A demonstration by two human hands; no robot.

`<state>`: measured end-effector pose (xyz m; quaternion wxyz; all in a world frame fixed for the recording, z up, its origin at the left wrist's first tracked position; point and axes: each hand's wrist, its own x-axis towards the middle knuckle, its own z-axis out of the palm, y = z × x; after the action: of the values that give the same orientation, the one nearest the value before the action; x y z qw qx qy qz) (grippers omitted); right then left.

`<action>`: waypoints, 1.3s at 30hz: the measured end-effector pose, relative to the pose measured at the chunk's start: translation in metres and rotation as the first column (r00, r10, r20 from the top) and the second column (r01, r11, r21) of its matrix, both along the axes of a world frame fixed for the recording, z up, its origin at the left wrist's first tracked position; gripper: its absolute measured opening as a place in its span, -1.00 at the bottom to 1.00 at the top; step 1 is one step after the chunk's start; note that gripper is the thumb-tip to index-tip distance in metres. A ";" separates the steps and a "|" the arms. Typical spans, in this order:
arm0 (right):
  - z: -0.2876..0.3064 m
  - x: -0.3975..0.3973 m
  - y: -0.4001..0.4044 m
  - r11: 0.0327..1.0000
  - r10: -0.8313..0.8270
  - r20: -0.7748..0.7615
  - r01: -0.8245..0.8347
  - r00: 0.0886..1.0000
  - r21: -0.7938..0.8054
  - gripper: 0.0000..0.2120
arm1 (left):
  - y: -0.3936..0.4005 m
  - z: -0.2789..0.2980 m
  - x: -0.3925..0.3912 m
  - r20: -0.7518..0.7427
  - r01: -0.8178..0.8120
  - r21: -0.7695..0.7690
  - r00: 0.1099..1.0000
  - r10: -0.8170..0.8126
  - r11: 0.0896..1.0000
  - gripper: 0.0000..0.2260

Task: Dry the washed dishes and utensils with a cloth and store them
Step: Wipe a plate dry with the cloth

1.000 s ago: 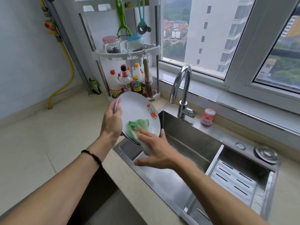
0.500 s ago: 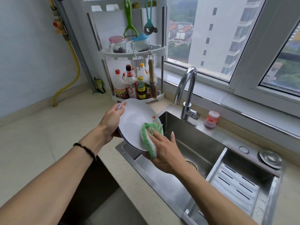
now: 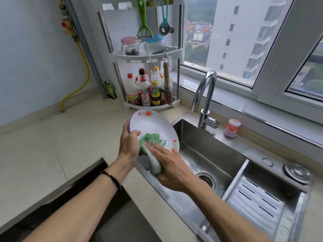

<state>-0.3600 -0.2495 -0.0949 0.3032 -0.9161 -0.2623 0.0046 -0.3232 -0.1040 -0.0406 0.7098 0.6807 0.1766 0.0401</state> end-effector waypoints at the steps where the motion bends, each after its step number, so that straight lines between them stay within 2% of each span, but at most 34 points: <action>1: -0.003 0.004 -0.012 0.993 0.026 -0.045 -0.031 0.999 -0.112 -0.23 | 0.003 0.002 0.001 0.003 0.022 0.037 1.000 -0.022 0.999 -0.62; 3: -0.005 0.012 -0.029 0.971 -0.011 -0.136 -0.021 0.991 -0.236 -0.15 | 0.004 0.007 0.001 0.010 0.062 0.128 0.998 -0.064 0.990 -0.69; 4: -0.003 0.012 -0.029 0.970 -0.029 -0.174 -0.015 0.984 -0.244 -0.11 | 0.002 0.009 0.000 0.010 0.051 0.160 0.999 -0.053 0.986 -0.68; 7: 0.007 -0.002 -0.011 0.998 0.014 -0.282 -0.031 0.959 -0.056 -0.08 | -0.002 0.012 0.001 0.007 0.001 0.154 1.000 -0.002 0.988 -0.54; 9: 0.006 -0.007 -0.011 0.998 0.039 -0.286 -0.052 0.957 -0.038 -0.13 | -0.002 0.012 0.000 -0.002 0.053 0.160 0.999 -0.054 0.986 -0.51; 11: 0.000 0.001 -0.026 0.989 -0.005 -0.260 -0.034 0.966 -0.142 -0.13 | -0.002 0.013 -0.001 -0.020 0.116 0.187 0.993 -0.115 0.975 -0.58; 13: 0.000 0.008 -0.031 0.982 -0.065 -0.264 0.016 0.962 -0.187 -0.07 | -0.005 0.015 -0.002 -0.015 0.102 0.188 0.995 -0.101 0.977 -0.63; 15: 0.007 0.002 -0.019 0.996 -0.044 -0.276 0.019 0.960 -0.092 -0.02 | -0.007 0.018 0.001 -0.011 0.038 0.183 0.999 -0.037 0.982 -0.58; 17: 0.011 -0.008 -0.007 1.000 0.008 -0.265 -0.010 0.964 -0.004 -0.07 | -0.005 0.021 0.006 -0.015 0.040 0.164 0.999 -0.038 0.986 -0.61; 19: 0.011 -0.009 -0.011 0.999 0.002 -0.231 -0.013 0.973 -0.045 -0.11 | 0.000 0.023 0.008 -0.007 0.086 0.162 0.996 -0.086 0.983 -0.70; 22: 0.007 0.005 -0.021 0.986 -0.098 -0.184 0.070 0.978 -0.154 -0.10 | 0.003 0.021 0.007 0.001 0.081 0.164 0.997 -0.082 0.983 -0.70; 24: 0.012 0.000 -0.009 0.994 -0.095 -0.180 0.082 0.979 -0.078 -0.09 | 0.001 0.019 0.006 0.008 0.024 0.132 1.000 -0.025 0.991 -0.71; 27: 0.015 -0.014 0.005 0.995 -0.018 -0.123 0.030 0.992 0.093 -0.23 | 0.005 0.018 0.009 -0.029 0.002 0.063 1.000 -0.001 0.998 -0.78; 29: 0.007 -0.011 -0.007 0.997 -0.061 -0.019 0.062 0.998 0.051 -0.32 | 0.013 0.023 0.008 -0.097 0.058 0.069 0.994 -0.051 0.996 -0.82; 33: -0.011 0.003 -0.027 0.975 -0.147 0.230 0.180 0.962 -0.129 -0.41 | 0.023 0.030 0.010 -0.219 0.161 0.026 0.964 -0.152 0.987 -0.76; 36: -0.016 0.008 -0.019 0.951 -0.230 0.385 0.291 0.894 -0.107 -0.52 | 0.013 0.027 0.006 -0.192 0.099 0.009 0.977 -0.095 0.995 -0.71; 39: -0.007 0.011 -0.005 0.924 -0.332 0.400 0.379 0.854 -0.044 -0.64 | -0.005 0.011 -0.005 -0.090 0.129 -0.020 0.987 -0.130 0.991 -0.58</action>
<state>-0.3488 -0.2550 -0.1017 0.1853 -0.9482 -0.1418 -0.2156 -0.3285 -0.1092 -0.0292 0.7070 0.6867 0.1647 -0.0386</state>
